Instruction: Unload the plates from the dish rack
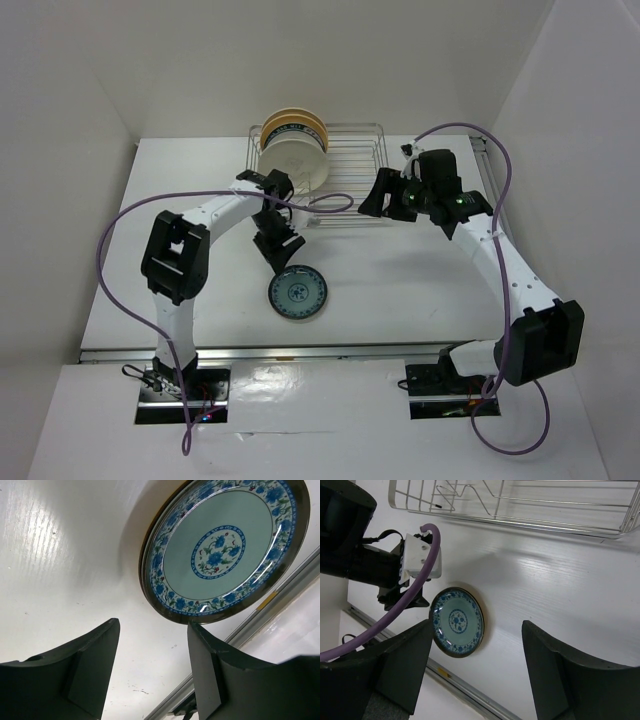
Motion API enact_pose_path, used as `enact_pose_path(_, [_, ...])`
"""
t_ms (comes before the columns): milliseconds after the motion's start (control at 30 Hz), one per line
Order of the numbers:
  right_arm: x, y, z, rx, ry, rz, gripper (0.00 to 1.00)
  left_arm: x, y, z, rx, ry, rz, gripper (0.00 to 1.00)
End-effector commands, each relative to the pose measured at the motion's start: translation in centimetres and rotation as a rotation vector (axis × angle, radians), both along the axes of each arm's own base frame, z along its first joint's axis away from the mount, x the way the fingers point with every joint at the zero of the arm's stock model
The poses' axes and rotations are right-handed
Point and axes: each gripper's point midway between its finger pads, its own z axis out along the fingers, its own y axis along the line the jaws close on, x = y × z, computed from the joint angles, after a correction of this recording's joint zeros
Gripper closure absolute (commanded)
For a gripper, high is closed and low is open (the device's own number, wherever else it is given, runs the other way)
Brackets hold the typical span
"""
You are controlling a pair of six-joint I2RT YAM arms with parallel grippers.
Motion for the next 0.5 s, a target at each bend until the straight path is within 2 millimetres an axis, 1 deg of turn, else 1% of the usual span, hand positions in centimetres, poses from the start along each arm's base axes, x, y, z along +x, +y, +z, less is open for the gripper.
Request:
enact_pose_path(0, [0.8,0.0,1.2,-0.012,-0.068,0.003,0.22,0.1,-0.3,1.9,-0.023,-0.032,-0.016,0.31])
enact_pose_path(33, [0.9,0.0,1.5,-0.010,-0.076,0.002,0.22,0.4,-0.4,2.5,-0.032,-0.050,-0.008,0.31])
enact_pose_path(67, [1.3,-0.2,0.8,-0.026,-0.062,-0.013,0.22,0.6,-0.5,3.0,-0.042,-0.072,-0.008,0.31])
enact_pose_path(100, [1.8,-0.1,1.8,-0.020,-0.084,-0.014,0.22,1.5,-0.8,3.9,-0.049,-0.113,0.019,0.31])
enact_pose_path(133, [2.4,-0.2,1.9,-0.033,-0.092,-0.020,0.22,1.9,-0.9,4.9,-0.057,-0.150,0.034,0.31])
enact_pose_path(167, [3.4,0.1,1.5,-0.041,-0.088,-0.015,0.22,2.4,-1.0,5.6,-0.063,-0.178,0.049,0.30])
enact_pose_path(200, [4.2,0.4,1.6,-0.054,-0.110,0.013,0.22,3.2,-1.1,6.7,-0.081,-0.207,0.090,0.29])
enact_pose_path(233, [5.4,0.6,2.9,-0.058,-0.150,0.022,0.22,4.1,-1.0,7.5,-0.089,-0.250,0.121,0.29])
enact_pose_path(267, [6.9,1.3,1.6,-0.068,-0.127,0.048,0.22,4.9,-0.3,8.9,-0.101,-0.299,0.166,0.29])
enact_pose_path(300, [7.6,1.9,1.7,-0.076,-0.152,0.106,0.22,5.6,-0.2,10.2,-0.126,-0.334,0.212,0.26])
enact_pose_path(333, [9.2,2.6,3.7,-0.071,-0.211,0.128,0.22,6.9,0.2,11.3,-0.130,-0.408,0.247,0.25])
enact_pose_path(367, [10.9,3.1,2.1,-0.085,-0.190,0.148,0.22,7.6,0.6,12.5,-0.143,-0.460,0.274,0.23])
enact_pose_path(400, [12.0,4.1,4.1,-0.085,-0.261,0.188,0.22,8.0,1.7,14.4,-0.145,-0.531,0.313,0.21])
enact_pose_path(433, [13.1,4.3,4.4,-0.094,-0.288,0.197,0.22,9.0,1.8,16.0,-0.163,-0.610,0.326,0.18])
enact_pose_path(467, [14.4,4.6,4.9,-0.098,-0.331,0.202,0.22,9.4,2.6,17.1,-0.162,-0.657,0.362,0.17])
